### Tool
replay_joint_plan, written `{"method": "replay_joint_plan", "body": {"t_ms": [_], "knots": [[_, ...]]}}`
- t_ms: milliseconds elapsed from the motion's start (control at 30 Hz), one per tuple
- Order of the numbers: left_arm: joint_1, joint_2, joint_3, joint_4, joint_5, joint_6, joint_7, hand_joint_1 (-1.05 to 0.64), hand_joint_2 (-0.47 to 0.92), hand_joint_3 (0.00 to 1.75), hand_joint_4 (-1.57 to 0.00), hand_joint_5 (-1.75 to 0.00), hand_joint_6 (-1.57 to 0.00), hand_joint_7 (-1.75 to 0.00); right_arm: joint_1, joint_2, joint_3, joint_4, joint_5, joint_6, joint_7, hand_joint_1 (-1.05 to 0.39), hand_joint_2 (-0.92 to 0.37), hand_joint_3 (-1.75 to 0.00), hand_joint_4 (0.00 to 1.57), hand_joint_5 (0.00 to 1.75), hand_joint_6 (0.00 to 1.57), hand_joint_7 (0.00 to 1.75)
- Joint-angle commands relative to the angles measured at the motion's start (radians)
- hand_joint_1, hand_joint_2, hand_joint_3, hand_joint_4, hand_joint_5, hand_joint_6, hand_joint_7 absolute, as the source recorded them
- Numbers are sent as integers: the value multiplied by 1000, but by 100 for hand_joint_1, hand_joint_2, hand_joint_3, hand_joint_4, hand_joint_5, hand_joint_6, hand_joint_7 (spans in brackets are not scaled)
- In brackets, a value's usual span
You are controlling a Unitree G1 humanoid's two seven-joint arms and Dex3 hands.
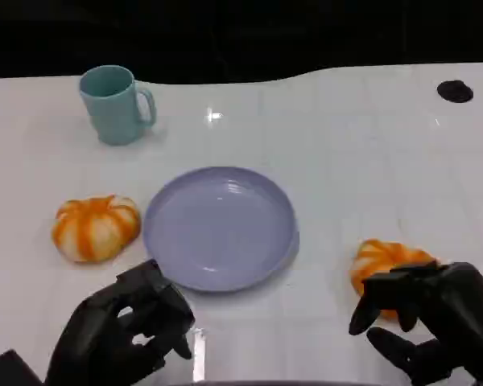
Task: Grasp the bread from the table and place it into the plate.
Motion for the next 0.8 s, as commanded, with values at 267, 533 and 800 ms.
{"method": "replay_joint_plan", "body": {"t_ms": [267, 533, 800], "knots": [[-1, 8, 6, 4, 0, -1, 1, -54, 92, 30, -66, -175, -61, -151, -3, -3, -6, 20, 5, -7, -5, -1, -9, -128, 105, 155, 97, 110], [2, 6, 6, -5, -3, 14, 4, -54, 92, 29, -67, -175, -61, -151, -2, 0, -5, 23, 7, -6, -4, 0, -10, -126, 105, 154, 98, 109], [0, 7, 10, 0, -6, 8, -1, -53, 92, 30, -66, -175, -60, -152, -4, 1, -5, 22, 4, -2, -4, -1, -11, -124, 105, 153, 98, 107]]}}
